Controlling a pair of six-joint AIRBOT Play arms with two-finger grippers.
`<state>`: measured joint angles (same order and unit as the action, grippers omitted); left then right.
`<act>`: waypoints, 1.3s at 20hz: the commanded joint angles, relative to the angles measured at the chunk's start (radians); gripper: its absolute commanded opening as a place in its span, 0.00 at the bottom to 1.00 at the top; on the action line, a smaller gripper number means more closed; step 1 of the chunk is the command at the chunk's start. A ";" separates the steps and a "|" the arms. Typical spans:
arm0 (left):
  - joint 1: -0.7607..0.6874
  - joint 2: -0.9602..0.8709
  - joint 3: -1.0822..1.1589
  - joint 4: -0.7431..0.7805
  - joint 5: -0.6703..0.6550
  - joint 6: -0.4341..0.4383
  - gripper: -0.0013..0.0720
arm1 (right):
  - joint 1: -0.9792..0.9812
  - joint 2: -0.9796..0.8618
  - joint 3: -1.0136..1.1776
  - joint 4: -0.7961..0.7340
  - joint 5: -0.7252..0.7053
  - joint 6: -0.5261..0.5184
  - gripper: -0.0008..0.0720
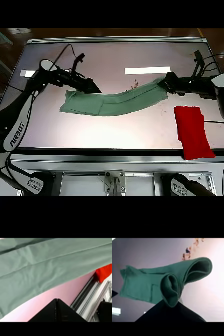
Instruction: Fold the shirts.
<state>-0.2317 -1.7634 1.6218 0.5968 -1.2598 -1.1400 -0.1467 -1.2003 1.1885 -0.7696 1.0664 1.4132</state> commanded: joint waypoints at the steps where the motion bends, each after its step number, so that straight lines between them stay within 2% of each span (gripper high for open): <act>1: -0.127 -0.002 -0.101 0.017 0.157 0.002 0.06 | 0.000 0.141 0.001 -0.017 0.085 0.097 0.09; 4: -0.210 -0.027 -0.145 -0.023 0.240 -0.009 0.06 | 0.000 0.220 0.001 -0.060 0.132 0.151 0.09; 8: -0.339 -0.120 -0.144 -0.191 0.322 -0.008 0.06 | 0.000 0.290 0.001 -0.074 0.183 0.191 0.09; 11: -0.418 -0.187 -0.144 -0.304 0.327 0.005 0.06 | 0.000 0.326 0.001 -0.077 0.184 0.208 0.09; 13: -0.415 -0.200 -0.144 -0.310 0.338 0.007 0.06 | 0.001 0.332 0.001 -0.072 0.192 0.223 0.09; 16: -0.307 -0.139 -0.137 -0.314 0.329 0.019 0.06 | 0.001 0.330 0.001 -0.070 0.183 0.225 0.09; 18: -0.190 -0.042 -0.137 -0.305 0.309 0.059 0.06 | 0.025 0.319 0.001 -0.058 0.107 0.233 0.09; 21: 0.014 0.135 -0.137 -0.287 0.307 0.058 0.06 | 0.198 0.250 0.001 -0.050 -0.100 0.232 0.09; 24: 0.203 0.309 -0.137 -0.287 0.298 0.058 0.06 | 0.437 0.104 0.001 -0.050 -0.339 0.224 0.09; 26: 0.318 0.417 -0.137 -0.287 0.248 0.057 0.06 | 0.579 -0.018 0.001 -0.048 -0.497 0.224 0.09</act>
<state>-0.0727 -1.4902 1.4841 0.3080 -0.9722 -1.0866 0.2424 -1.0824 1.1885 -0.8188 0.8230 1.6413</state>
